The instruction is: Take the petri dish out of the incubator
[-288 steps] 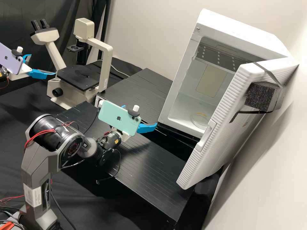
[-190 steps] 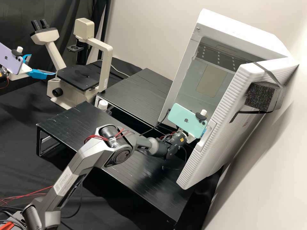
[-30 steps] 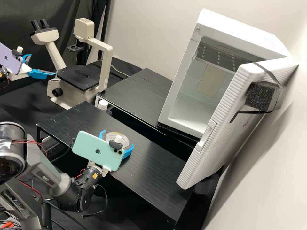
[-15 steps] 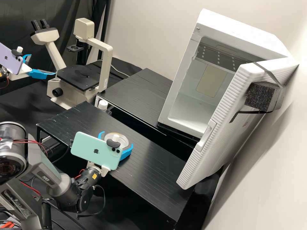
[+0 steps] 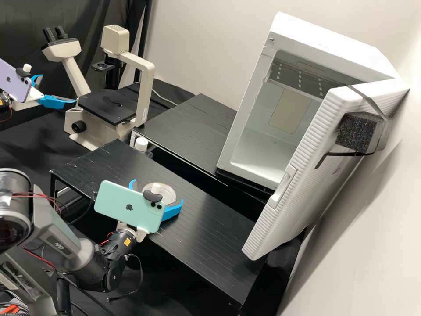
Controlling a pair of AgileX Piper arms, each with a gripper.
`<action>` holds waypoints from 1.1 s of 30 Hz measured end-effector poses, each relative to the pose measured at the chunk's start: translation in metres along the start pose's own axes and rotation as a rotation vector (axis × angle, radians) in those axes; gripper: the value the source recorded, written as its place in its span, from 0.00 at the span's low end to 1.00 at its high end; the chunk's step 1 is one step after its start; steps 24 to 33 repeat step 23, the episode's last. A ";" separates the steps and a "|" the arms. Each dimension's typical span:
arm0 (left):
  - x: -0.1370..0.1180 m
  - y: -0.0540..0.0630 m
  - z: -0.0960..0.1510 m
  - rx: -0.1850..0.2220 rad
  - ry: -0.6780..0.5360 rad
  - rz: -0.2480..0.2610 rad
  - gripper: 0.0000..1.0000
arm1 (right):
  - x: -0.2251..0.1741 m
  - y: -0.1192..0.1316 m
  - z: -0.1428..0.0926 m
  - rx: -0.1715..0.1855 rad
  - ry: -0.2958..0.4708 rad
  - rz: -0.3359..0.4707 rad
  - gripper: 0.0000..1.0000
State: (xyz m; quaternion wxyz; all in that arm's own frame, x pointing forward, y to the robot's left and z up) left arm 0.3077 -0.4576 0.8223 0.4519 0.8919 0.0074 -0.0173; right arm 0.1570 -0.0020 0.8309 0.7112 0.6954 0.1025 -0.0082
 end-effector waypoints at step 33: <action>0.000 0.000 0.000 0.000 0.000 0.000 1.00 | -0.004 0.012 -0.052 0.082 0.218 0.270 1.00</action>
